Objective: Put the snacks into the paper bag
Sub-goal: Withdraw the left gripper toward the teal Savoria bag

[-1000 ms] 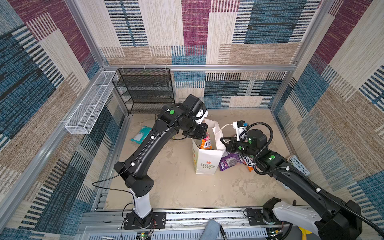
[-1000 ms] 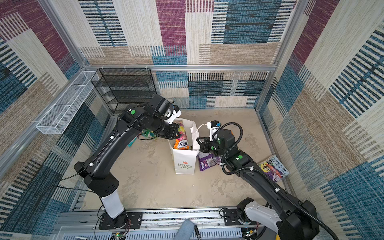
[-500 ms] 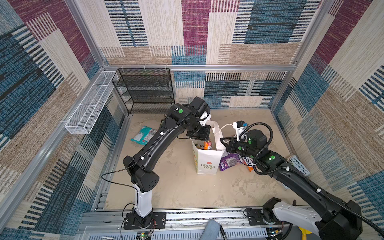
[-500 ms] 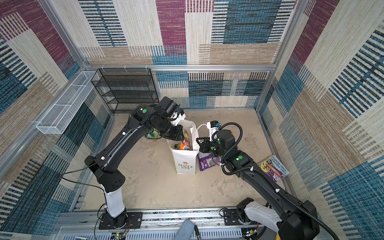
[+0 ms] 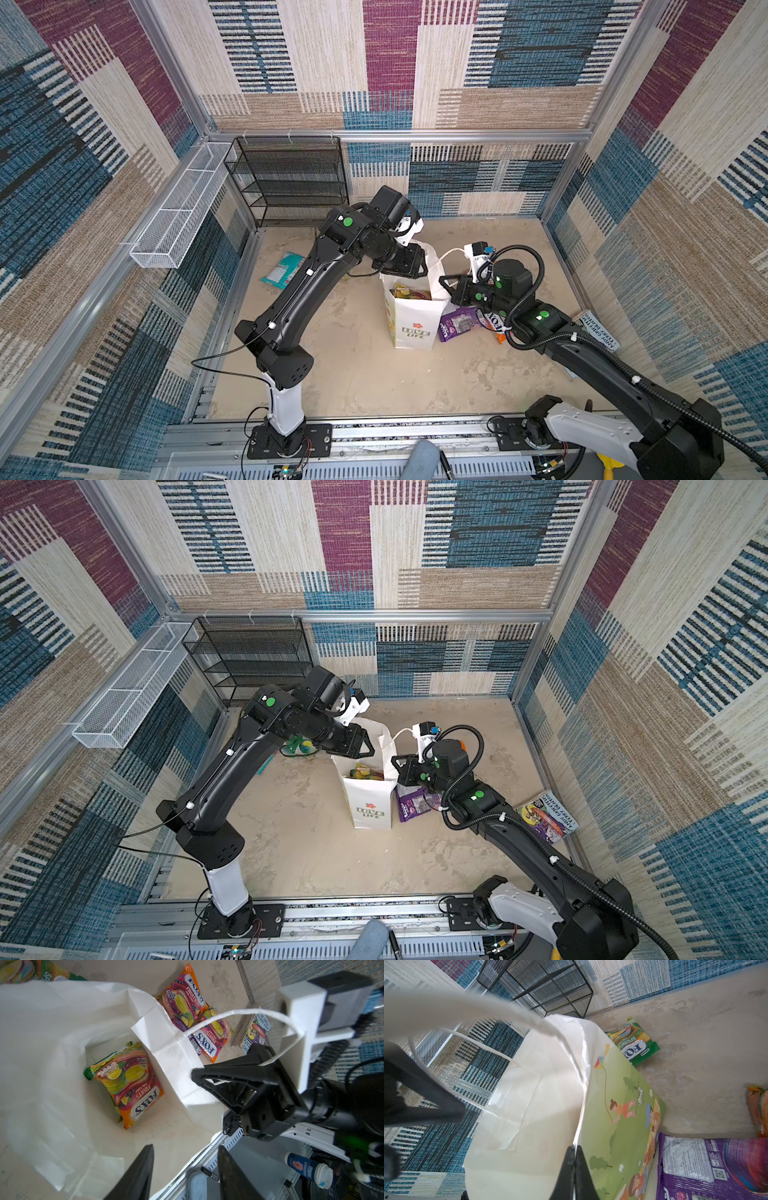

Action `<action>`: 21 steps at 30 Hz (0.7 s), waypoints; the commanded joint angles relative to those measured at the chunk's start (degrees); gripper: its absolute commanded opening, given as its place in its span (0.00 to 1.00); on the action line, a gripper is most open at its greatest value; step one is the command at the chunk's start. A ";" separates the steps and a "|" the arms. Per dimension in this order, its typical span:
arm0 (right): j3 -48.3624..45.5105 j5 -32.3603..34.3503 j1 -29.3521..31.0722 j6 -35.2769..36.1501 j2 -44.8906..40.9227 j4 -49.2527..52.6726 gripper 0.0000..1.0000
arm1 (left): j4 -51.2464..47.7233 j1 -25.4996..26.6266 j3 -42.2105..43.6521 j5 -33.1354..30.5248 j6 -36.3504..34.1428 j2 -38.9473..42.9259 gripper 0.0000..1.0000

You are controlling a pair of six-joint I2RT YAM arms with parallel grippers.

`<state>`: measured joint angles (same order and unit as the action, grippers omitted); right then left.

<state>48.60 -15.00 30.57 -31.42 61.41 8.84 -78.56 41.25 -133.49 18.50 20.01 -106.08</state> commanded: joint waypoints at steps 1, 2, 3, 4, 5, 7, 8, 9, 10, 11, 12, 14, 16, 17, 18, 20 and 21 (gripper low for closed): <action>-0.22 0.15 0.11 0.30 0.42 -1.48 0.00 | 2.85 -0.02 -0.83 3.03 2.28 3.12 0.61; 0.02 0.08 0.13 0.31 0.78 -1.46 0.00 | 3.98 -0.04 -0.38 2.76 2.82 4.61 0.66; 0.00 0.11 0.11 0.31 1.01 -1.59 0.00 | 5.06 -0.08 0.31 2.12 3.24 6.07 0.70; 0.00 0.19 0.11 0.20 1.29 -1.63 0.00 | 7.11 -0.06 2.07 0.83 3.69 8.04 0.75; 0.00 0.17 0.18 0.18 1.58 -1.71 0.00 | 8.67 -0.13 3.83 -0.31 4.01 9.92 0.79; 0.09 0.03 0.12 0.31 2.11 -1.69 0.00 | 11.54 -0.83 8.25 -3.47 5.40 14.42 0.87; 0.09 0.02 0.11 0.24 2.08 -1.63 0.00 | 12.85 -1.26 10.40 -4.30 6.04 16.51 0.89; 0.01 0.12 0.14 0.19 2.01 -1.66 0.00 | 14.35 -2.03 13.10 -5.32 6.97 18.89 0.92; 0.00 0.29 0.11 0.13 1.96 -1.63 0.00 | 15.52 -2.86 15.49 -6.38 7.93 21.18 0.94; 0.00 0.57 0.11 0.12 1.83 -1.66 0.00 | 17.02 -4.18 18.31 -7.20 9.02 23.95 0.96; 0.08 0.67 0.12 0.13 1.80 -1.63 0.00 | 18.72 -5.91 21.74 -7.58 10.36 26.80 0.97; 0.09 0.55 0.15 0.09 2.01 -1.72 0.00 | 21.27 -10.22 28.18 -7.32 13.47 32.06 0.99; 0.09 0.50 0.11 0.13 2.07 -1.68 0.00 | 23.40 -15.62 34.12 -5.77 16.03 36.70 0.99; 0.01 0.55 0.17 0.09 2.07 -1.77 0.00 | 23.92 -18.37 36.85 -5.10 17.27 38.55 0.99; 0.00 0.59 0.22 0.17 2.14 -1.74 0.00 | 24.08 -20.84 39.08 -4.60 17.97 40.05 0.99; -0.04 0.63 0.20 0.30 2.18 -1.72 0.00 | 24.26 -24.94 42.48 -3.28 18.61 41.62 0.99; -0.06 0.42 0.20 0.39 2.07 -1.77 0.00 | 24.26 -27.17 44.06 -2.56 18.96 41.98 0.99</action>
<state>48.60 -14.74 30.72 -31.42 63.42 8.36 -58.06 17.87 -92.68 13.72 35.40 -65.04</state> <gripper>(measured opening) 0.051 0.990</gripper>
